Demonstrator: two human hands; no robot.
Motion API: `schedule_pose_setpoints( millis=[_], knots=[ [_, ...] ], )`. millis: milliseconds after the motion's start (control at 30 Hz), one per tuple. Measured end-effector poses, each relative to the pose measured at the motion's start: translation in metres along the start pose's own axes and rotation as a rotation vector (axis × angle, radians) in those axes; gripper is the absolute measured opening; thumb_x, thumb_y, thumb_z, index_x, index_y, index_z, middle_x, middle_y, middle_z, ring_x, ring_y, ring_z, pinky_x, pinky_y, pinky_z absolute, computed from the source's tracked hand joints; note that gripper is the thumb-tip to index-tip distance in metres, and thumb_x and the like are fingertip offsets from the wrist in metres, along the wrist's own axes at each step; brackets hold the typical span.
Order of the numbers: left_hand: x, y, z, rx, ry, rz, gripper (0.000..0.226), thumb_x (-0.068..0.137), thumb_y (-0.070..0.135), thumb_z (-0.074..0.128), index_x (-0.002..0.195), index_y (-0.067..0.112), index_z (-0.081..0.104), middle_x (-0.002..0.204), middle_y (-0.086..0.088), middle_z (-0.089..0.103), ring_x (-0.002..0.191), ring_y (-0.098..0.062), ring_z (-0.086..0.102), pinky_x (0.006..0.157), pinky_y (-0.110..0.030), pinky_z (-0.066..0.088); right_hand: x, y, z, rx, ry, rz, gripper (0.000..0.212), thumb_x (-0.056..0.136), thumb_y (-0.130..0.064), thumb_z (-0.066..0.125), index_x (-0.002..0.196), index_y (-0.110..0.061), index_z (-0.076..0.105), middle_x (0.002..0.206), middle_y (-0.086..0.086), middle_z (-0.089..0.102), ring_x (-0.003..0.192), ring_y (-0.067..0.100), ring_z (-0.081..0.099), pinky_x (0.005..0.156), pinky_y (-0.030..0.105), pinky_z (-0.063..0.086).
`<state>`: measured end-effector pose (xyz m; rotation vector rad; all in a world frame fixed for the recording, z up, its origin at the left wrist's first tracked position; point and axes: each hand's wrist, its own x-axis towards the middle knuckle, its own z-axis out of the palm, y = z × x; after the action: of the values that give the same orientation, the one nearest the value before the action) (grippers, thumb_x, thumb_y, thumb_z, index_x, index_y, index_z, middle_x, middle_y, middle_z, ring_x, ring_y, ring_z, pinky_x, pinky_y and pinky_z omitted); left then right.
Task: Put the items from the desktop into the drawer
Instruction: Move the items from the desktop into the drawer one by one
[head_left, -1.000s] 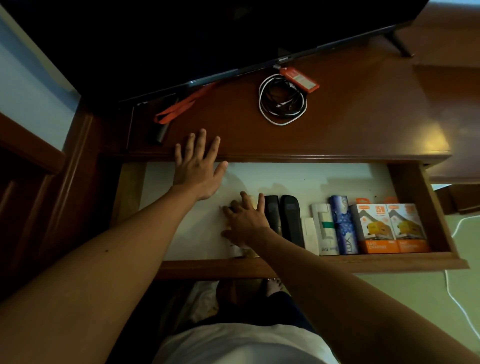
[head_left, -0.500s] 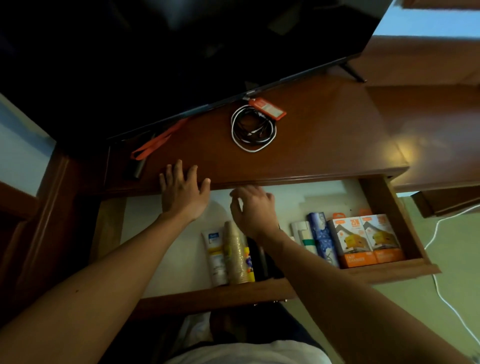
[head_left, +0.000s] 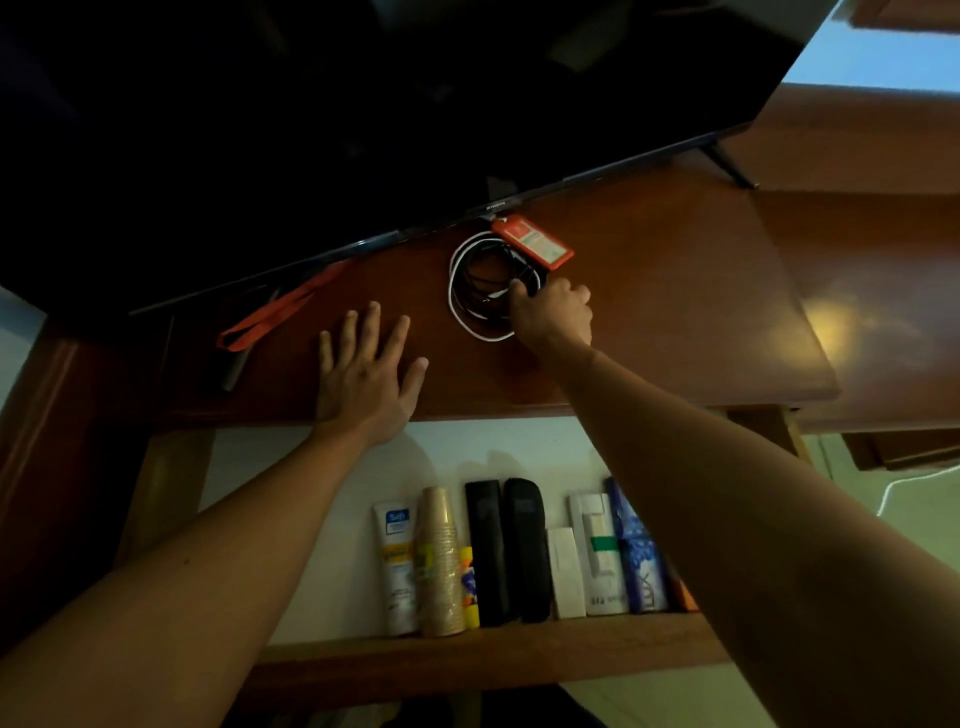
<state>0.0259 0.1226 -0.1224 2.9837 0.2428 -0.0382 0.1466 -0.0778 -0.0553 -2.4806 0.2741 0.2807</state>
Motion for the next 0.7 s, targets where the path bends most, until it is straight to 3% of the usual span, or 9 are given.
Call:
schedule_pose_setpoints(
  millis=[233, 500, 700],
  knots=[
    [-0.002, 0.004, 0.000, -0.007, 0.062, -0.009, 0.071, 0.097, 0.066, 0.015, 0.158, 0.030, 0.020, 0.167, -0.010, 0.012, 0.153, -0.034, 0.009, 0.121, -0.059, 0.007, 0.024, -0.022, 0.012, -0.081, -0.012, 0.074, 0.088, 0.087, -0.064, 0.061, 0.142, -0.001, 0.034, 0.132, 0.016, 0.040, 0.121, 0.033, 0.047, 0.091, 0.041, 0.048],
    [-0.003, 0.003, 0.002, -0.010, 0.070, -0.018, 0.070, 0.097, 0.065, 0.018, 0.158, 0.031, 0.021, 0.167, -0.009, 0.012, 0.153, -0.034, 0.009, 0.121, -0.059, 0.008, 0.027, -0.023, 0.012, -0.087, -0.017, 0.095, 0.080, 0.086, -0.045, 0.071, 0.141, -0.003, 0.032, 0.135, 0.015, 0.038, 0.123, 0.033, 0.046, 0.093, 0.040, 0.047],
    [-0.003, 0.002, 0.001, -0.008, 0.071, -0.020, 0.069, 0.097, 0.064, 0.022, 0.157, 0.031, 0.023, 0.167, -0.009, 0.014, 0.153, -0.034, 0.011, 0.121, -0.059, 0.009, 0.016, -0.018, 0.018, -0.227, 0.001, -0.037, 0.071, 0.091, -0.041, 0.067, 0.142, -0.003, 0.035, 0.132, 0.016, 0.041, 0.120, 0.033, 0.045, 0.093, 0.039, 0.047]
  ],
)
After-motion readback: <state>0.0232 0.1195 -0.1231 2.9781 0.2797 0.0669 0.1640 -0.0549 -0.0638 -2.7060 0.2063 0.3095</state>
